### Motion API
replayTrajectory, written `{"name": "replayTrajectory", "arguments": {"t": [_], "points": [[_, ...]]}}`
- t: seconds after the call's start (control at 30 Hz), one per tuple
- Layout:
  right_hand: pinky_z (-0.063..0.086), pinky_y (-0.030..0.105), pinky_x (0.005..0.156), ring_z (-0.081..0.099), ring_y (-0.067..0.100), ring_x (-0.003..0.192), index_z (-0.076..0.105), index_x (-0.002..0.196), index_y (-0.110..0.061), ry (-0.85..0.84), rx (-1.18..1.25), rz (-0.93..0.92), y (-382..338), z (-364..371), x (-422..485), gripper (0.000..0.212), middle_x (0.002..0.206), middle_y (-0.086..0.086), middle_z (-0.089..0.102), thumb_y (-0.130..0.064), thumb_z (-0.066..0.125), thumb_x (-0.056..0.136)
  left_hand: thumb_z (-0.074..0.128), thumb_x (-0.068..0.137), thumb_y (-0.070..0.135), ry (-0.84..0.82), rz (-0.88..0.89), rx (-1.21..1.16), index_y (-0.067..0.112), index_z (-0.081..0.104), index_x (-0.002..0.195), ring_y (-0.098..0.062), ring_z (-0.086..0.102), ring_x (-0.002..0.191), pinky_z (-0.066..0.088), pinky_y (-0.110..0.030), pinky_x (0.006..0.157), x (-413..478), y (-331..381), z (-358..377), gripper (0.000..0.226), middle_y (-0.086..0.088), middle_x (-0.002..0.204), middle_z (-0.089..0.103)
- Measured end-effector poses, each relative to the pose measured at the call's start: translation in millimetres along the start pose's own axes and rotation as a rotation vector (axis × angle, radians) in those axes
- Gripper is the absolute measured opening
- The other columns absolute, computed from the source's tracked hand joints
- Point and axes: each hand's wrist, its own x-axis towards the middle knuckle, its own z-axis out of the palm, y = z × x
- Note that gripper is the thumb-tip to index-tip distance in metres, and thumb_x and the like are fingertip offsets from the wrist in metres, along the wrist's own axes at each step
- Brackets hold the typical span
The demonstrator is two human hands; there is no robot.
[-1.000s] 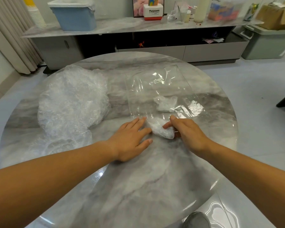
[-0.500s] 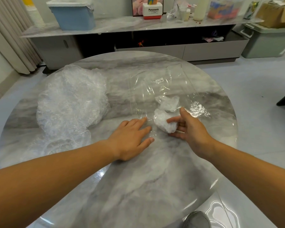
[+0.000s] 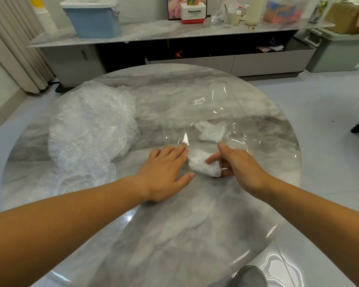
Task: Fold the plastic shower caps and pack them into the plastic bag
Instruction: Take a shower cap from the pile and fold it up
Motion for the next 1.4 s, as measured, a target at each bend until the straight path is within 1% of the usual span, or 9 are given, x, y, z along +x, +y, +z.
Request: {"name": "replayTrajectory", "arguments": {"t": [0.2,0.37,0.6,0.7,0.83,1.03,1.1,1.27,1.4], "points": [[0.057,0.030,0.081,0.072,0.020,0.094,0.081,0.091,-0.015,-0.020,-0.153,0.075,-12,-1,4,0.085,0.102,0.006,0.075,-0.081,0.027,0.087,0.011,0.091,0.072,0.081,0.057,-0.008,0.019,0.002,0.162,-0.015,0.007,0.149,0.012,-0.037,0.118,-8,7,-6,0.090,0.004,0.169,0.001],[0.062,0.043,0.082,0.069,0.034,0.106,0.071,0.109,0.000,0.014,0.149,0.274,-24,7,17,0.086,0.119,0.018,0.067,-0.076,0.034,0.093,0.012,0.091,0.072,0.082,0.108,0.051,0.017,0.008,0.162,-0.018,0.008,0.151,0.013,-0.043,0.120,-13,11,-10,0.089,0.003,0.169,0.005],[0.062,0.041,0.069,0.064,0.040,0.116,0.057,0.124,0.007,0.058,0.548,0.309,-32,6,23,0.085,0.136,0.023,0.053,-0.071,0.046,0.093,0.016,0.094,0.071,0.098,0.134,0.009,0.016,0.019,0.160,-0.013,0.009,0.151,0.018,-0.044,0.120,-17,7,-13,0.086,0.003,0.167,0.015],[0.060,0.048,0.086,0.055,0.045,0.127,0.054,0.131,0.003,0.031,0.727,0.327,-27,7,26,0.085,0.143,0.028,0.046,-0.072,0.050,0.091,0.023,0.096,0.068,0.079,0.169,-0.038,0.016,0.018,0.160,-0.012,0.007,0.151,0.016,-0.039,0.122,-20,8,-13,0.083,0.003,0.167,0.015],[0.039,0.048,0.115,0.040,0.042,0.142,0.054,0.139,-0.003,0.007,0.788,0.353,-23,11,32,0.096,0.152,0.033,0.037,-0.081,0.050,0.084,0.029,0.098,0.066,0.060,0.201,-0.123,0.015,0.020,0.160,-0.011,0.005,0.152,0.016,-0.034,0.122,-22,7,-16,0.081,0.003,0.167,0.014],[0.055,0.044,0.097,0.067,0.040,0.110,0.061,0.122,-0.003,0.207,0.881,0.292,-34,27,39,0.076,0.131,0.027,0.054,-0.069,0.067,0.083,0.017,0.091,0.073,0.010,0.205,-0.128,0.014,0.026,0.158,-0.013,0.007,0.154,0.019,-0.036,0.124,-27,2,-13,0.090,0.000,0.166,0.019],[0.056,0.045,0.095,0.064,0.042,0.113,0.055,0.129,-0.006,0.262,0.896,0.279,-37,32,35,0.072,0.136,0.027,0.048,-0.062,0.069,0.085,0.015,0.089,0.075,-0.034,0.195,-0.121,0.015,0.024,0.159,-0.012,0.005,0.154,0.018,-0.038,0.124,-28,0,-11,0.092,0.001,0.167,0.017],[0.042,0.050,0.114,0.046,0.043,0.136,0.035,0.152,-0.009,0.341,0.676,0.303,-41,32,8,0.082,0.149,0.028,0.038,-0.057,0.064,0.092,0.026,0.095,0.074,-0.163,0.168,-0.156,0.030,0.017,0.160,-0.009,-0.007,0.154,0.010,-0.046,0.126,-30,-1,-7,0.080,0.005,0.170,0.002],[0.056,0.043,0.092,0.067,0.033,0.099,0.051,0.126,-0.003,0.340,0.410,0.358,-42,27,-18,0.050,0.109,0.020,0.061,-0.041,0.065,0.097,0.031,0.096,0.071,-0.164,0.168,-0.201,0.034,0.014,0.159,-0.005,-0.015,0.153,0.003,-0.046,0.126,-37,-2,-10,0.075,0.007,0.169,-0.006]]}}
